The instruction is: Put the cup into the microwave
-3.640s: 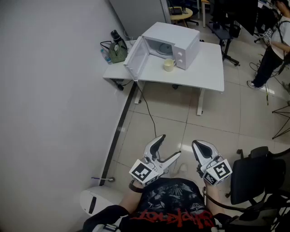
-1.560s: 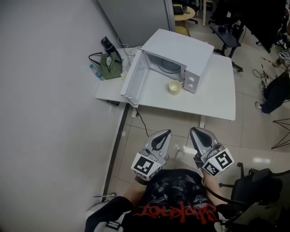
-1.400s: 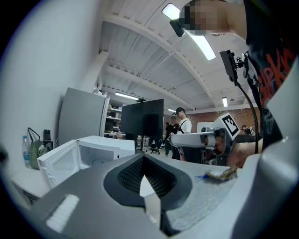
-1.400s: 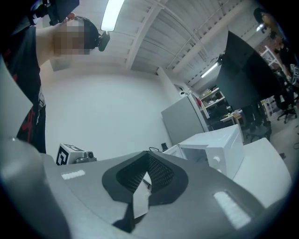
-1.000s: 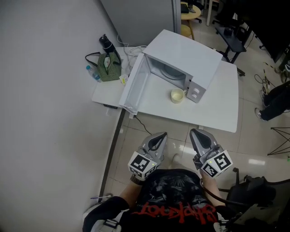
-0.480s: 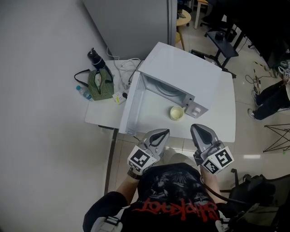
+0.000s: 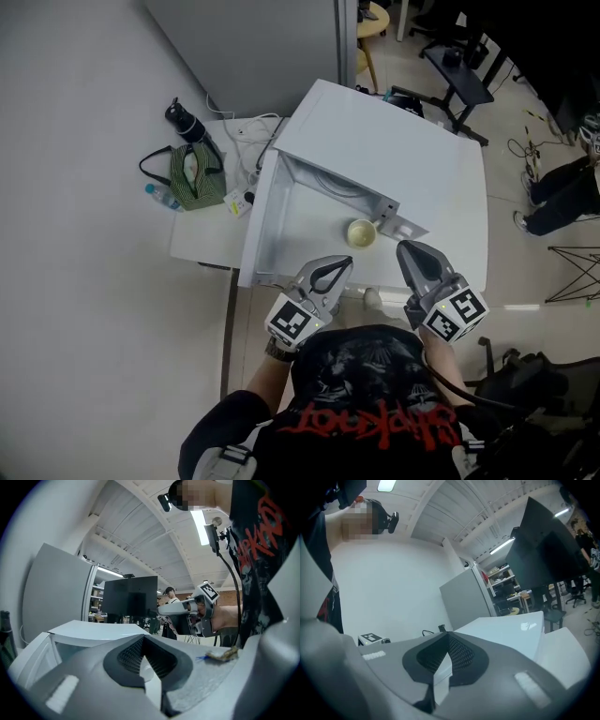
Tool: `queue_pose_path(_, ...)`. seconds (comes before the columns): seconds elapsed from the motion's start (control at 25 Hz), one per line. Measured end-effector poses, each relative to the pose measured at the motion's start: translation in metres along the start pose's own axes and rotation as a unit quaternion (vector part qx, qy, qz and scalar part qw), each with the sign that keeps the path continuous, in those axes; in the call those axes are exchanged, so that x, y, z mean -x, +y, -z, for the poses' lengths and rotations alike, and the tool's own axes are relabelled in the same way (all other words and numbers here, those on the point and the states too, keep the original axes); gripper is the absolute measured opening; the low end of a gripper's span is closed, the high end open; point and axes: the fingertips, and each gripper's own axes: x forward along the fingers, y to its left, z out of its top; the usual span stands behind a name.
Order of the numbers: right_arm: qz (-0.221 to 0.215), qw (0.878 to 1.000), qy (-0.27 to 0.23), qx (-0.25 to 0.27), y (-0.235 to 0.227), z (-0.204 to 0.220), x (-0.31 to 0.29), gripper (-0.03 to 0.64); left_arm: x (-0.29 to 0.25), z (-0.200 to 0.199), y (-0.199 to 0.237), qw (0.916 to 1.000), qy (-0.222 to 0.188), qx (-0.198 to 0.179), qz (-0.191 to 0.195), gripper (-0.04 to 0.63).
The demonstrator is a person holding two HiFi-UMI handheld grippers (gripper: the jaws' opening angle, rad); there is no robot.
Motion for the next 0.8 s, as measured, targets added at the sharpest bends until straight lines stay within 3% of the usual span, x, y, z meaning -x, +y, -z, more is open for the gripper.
queue_pose_path(0.16,-0.003,1.0,0.005,-0.01,-0.019,-0.002,-0.002,0.0,-0.016,-0.007,0.002,0.9999,-0.011,0.001,-0.003,0.005)
queue_pose_path(0.4,-0.012,1.0,0.009,-0.014,-0.033,-0.003,-0.006,0.0,-0.039,0.013,-0.001,0.9993,0.024,0.005,0.028,0.005)
queue_pose_path(0.48,-0.016,1.0,0.011,-0.018,-0.035,-0.002,-0.008,0.0,-0.045,0.02,-0.009,0.9967,0.042,0.019,0.067,0.137)
queue_pose_path(0.56,-0.02,1.0,0.01,-0.02,-0.037,-0.002,-0.009,0.0,-0.05,0.029,-0.015,0.9932,0.06,0.021,0.097,0.222)
queue_pose_path(0.68,-0.021,0.999,0.013,-0.024,-0.039,0.0,-0.01,0.0,-0.052,0.041,-0.01,0.9944,0.065,0.009,0.082,0.447)
queue_pose_path(0.8,-0.021,0.999,0.017,-0.025,-0.037,0.003,-0.009,0.0,-0.049,0.054,-0.003,0.9959,0.064,0.012,0.063,0.462)
